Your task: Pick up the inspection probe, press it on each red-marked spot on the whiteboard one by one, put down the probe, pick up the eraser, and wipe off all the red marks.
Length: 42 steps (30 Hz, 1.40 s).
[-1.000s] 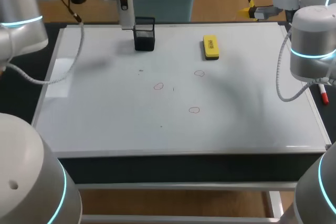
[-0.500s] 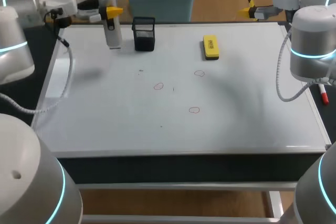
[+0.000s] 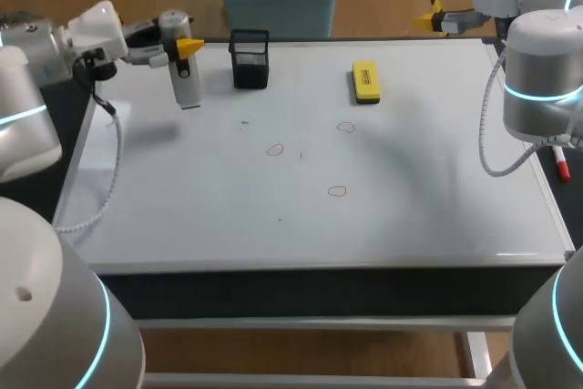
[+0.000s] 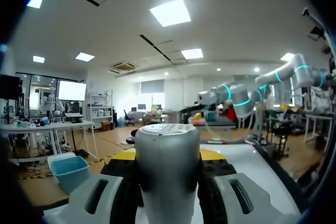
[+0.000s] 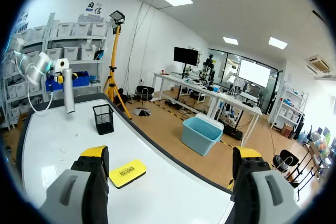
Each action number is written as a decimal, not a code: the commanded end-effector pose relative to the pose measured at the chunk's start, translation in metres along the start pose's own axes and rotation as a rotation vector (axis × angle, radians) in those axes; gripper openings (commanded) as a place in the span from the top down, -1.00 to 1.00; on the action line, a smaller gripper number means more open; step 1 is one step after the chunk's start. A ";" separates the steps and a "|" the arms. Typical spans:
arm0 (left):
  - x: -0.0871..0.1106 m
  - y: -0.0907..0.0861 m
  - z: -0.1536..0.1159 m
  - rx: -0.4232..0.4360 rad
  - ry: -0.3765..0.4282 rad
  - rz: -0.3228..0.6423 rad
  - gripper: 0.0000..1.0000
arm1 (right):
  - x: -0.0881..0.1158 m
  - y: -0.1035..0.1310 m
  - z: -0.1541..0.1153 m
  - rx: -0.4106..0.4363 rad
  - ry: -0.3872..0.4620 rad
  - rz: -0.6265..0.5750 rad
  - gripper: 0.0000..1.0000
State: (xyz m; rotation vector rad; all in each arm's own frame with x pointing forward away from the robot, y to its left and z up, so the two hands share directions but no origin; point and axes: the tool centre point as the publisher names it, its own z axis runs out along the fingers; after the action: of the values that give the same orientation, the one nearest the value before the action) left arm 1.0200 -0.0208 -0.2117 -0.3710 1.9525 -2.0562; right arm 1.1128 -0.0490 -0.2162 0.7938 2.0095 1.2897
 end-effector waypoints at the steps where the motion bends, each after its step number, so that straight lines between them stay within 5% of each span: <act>1: -0.004 0.012 -0.002 0.013 -0.003 0.000 1.00 | -0.001 0.000 0.000 0.001 0.001 0.000 -1.00; 9: -0.010 0.030 -0.012 0.017 -0.012 -0.021 1.00 | -0.001 0.000 0.000 0.001 0.001 0.000 -1.00; 34: -0.013 0.029 -0.011 0.006 -0.005 -0.014 1.00 | -0.001 0.000 0.000 0.001 0.001 0.000 -1.00; 37: -0.013 0.029 -0.011 0.006 -0.005 -0.014 1.00 | -0.008 0.013 0.008 -0.008 0.072 -0.120 -1.00; 42: -0.013 0.029 -0.011 0.006 -0.005 -0.014 1.00 | 0.010 0.038 0.025 0.040 0.343 -0.373 -1.00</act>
State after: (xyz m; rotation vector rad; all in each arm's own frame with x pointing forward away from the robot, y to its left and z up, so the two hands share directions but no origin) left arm 1.0273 -0.0073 -0.2410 -0.3912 1.9506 -2.0644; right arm 1.1200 -0.0203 -0.1968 0.5186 2.0740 1.2752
